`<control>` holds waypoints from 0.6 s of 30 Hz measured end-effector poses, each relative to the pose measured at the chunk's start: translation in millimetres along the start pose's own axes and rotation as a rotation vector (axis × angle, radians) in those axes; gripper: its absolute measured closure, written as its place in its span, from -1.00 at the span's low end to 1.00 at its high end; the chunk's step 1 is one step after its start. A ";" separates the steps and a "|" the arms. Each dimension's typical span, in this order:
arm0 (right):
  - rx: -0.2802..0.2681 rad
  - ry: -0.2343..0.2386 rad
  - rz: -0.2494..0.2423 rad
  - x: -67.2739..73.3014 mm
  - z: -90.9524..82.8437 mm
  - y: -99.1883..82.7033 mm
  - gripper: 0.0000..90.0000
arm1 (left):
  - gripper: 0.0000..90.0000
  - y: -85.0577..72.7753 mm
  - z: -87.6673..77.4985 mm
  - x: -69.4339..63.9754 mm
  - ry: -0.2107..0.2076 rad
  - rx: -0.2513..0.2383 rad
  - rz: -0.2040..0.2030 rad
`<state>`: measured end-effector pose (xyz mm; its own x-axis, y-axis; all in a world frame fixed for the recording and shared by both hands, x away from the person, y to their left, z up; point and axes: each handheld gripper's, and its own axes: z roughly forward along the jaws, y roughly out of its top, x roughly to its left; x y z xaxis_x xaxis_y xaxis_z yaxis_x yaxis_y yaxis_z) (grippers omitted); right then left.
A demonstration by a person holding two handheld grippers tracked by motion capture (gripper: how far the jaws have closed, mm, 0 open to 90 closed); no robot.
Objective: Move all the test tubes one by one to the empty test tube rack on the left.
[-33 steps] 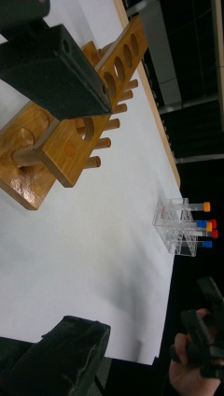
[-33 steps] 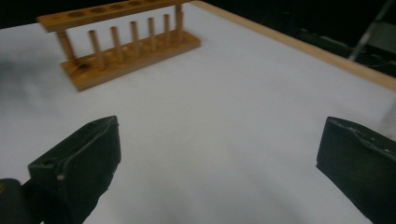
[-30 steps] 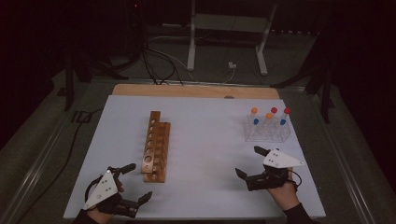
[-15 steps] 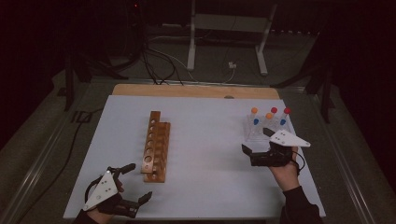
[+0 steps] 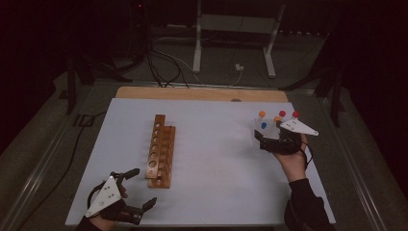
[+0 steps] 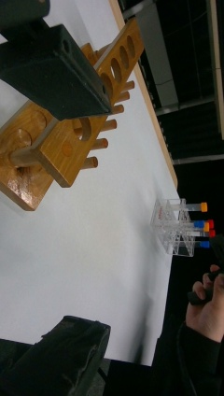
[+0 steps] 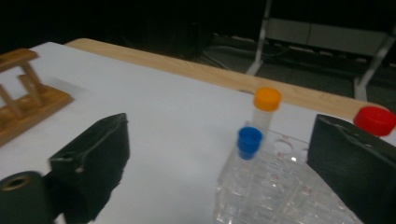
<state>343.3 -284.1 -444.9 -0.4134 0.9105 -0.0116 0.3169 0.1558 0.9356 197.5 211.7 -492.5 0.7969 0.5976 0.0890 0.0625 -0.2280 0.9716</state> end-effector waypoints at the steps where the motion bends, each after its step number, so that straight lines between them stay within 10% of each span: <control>1: 0.000 -0.012 0.005 -1.9 2.1 -1.0 -0.76 | -0.99 0.0 0.0 0.0 -0.001 0.000 0.000; 18: 0.121 -0.073 0.046 -17.4 32.3 -17.7 0.25 | -0.99 -0.1 0.0 0.2 -0.014 -0.009 -0.008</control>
<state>372.4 -290.3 -472.7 -0.3347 0.9423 0.0003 0.4360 0.1545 0.8866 197.7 211.9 -492.6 0.8046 0.5887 0.0779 0.0637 -0.2160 0.9743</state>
